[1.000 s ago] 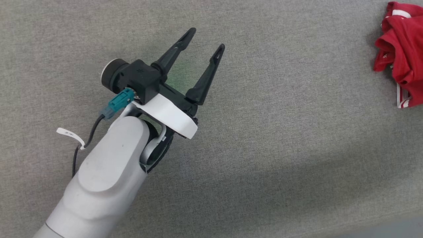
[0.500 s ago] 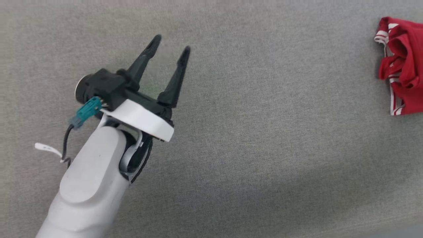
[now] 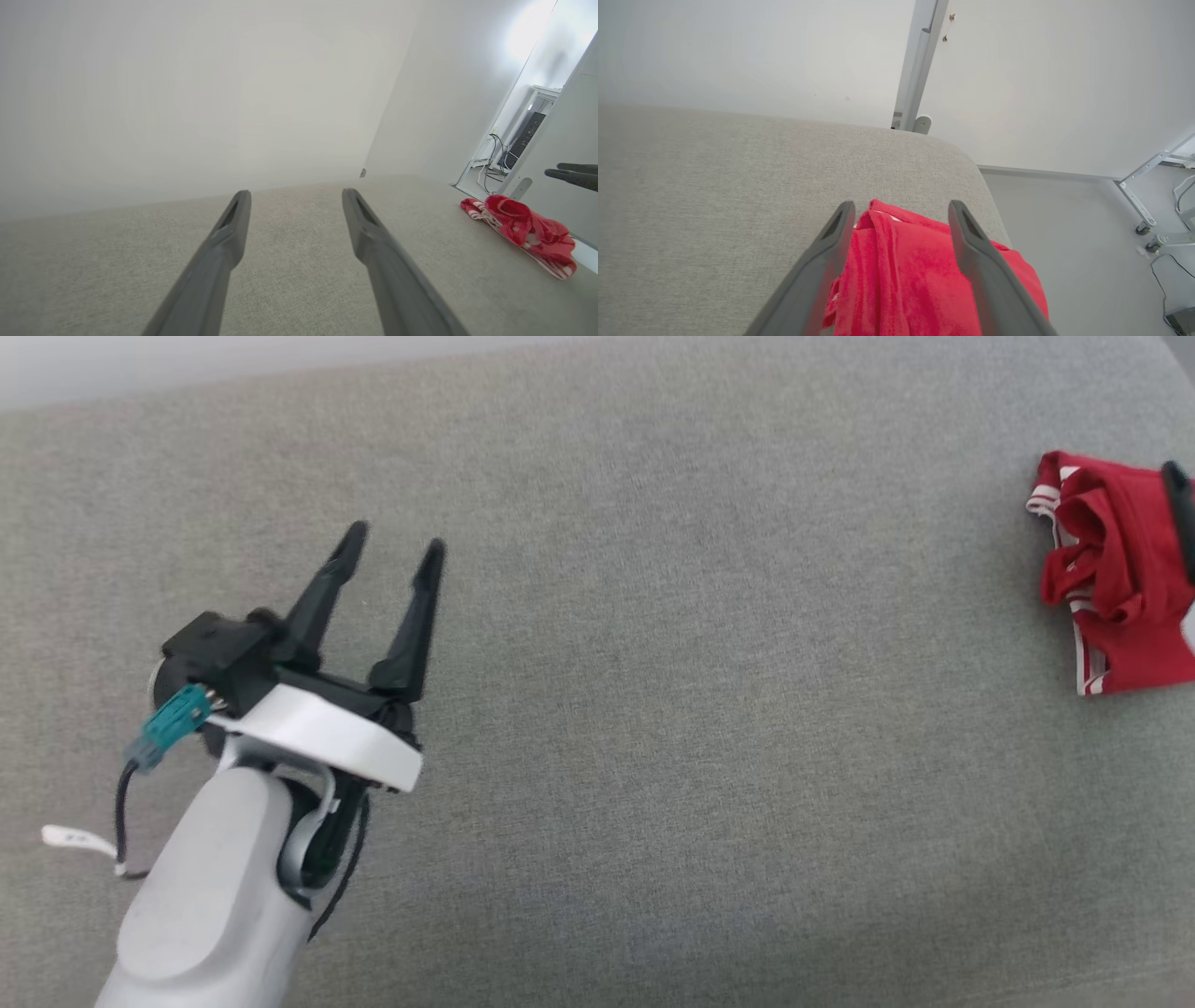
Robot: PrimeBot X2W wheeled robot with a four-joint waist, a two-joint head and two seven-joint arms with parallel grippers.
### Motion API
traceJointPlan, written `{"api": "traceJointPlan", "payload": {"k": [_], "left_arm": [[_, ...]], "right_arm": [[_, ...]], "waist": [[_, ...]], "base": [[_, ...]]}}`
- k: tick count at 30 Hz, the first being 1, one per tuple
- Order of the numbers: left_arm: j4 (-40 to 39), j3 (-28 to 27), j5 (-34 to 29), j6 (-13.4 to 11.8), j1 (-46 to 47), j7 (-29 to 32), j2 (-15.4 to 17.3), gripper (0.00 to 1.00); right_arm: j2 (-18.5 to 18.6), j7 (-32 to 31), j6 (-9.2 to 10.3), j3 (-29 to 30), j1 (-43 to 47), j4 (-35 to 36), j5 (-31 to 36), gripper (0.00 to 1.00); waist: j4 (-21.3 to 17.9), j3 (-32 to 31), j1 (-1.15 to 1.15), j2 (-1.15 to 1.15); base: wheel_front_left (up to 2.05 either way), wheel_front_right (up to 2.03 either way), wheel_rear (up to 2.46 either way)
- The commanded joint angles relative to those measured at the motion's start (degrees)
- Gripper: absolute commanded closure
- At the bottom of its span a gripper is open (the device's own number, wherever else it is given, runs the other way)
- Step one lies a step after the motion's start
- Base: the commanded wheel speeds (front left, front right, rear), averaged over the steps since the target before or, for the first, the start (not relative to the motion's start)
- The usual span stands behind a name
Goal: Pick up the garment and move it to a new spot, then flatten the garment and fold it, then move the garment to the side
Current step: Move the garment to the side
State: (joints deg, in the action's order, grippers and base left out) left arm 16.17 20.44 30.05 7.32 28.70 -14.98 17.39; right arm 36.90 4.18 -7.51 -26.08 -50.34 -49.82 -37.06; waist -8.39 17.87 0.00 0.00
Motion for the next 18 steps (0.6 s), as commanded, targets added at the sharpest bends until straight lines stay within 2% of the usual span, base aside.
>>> {"api": "traceJointPlan", "payload": {"k": [1, 10, 18], "left_arm": [[-0.5, -1.2, -1.3, 0.2, -1.3, -0.3, 0.3, 0.00], [-3.8, -8.9, -5.0, 0.2, -8.9, -0.3, -0.5, 0.00], [-7.9, -17.3, -9.0, 0.2, -16.5, -0.3, -2.7, 0.00]], "right_arm": [[-0.6, 2.1, 0.04, -0.2, 1.7, 1.1, -0.4, 0.00], [-3.1, 9.3, 0.04, 0.9, 7.9, 6.0, 0.6, 0.00], [-5.5, 11.0, 0.04, 4.2, 15.1, 12.7, 4.4, 0.00]], "waist": [[0.5, -1.4, 0.00, 0.00], [1.9, -5.4, 0.00, 0.00], [2.5, -8.1, 0.00, 0.00]], "base": [[0.00, 0.00, 0.00], [0.00, 0.00, 0.00], [0.00, 0.00, 0.00]]}}
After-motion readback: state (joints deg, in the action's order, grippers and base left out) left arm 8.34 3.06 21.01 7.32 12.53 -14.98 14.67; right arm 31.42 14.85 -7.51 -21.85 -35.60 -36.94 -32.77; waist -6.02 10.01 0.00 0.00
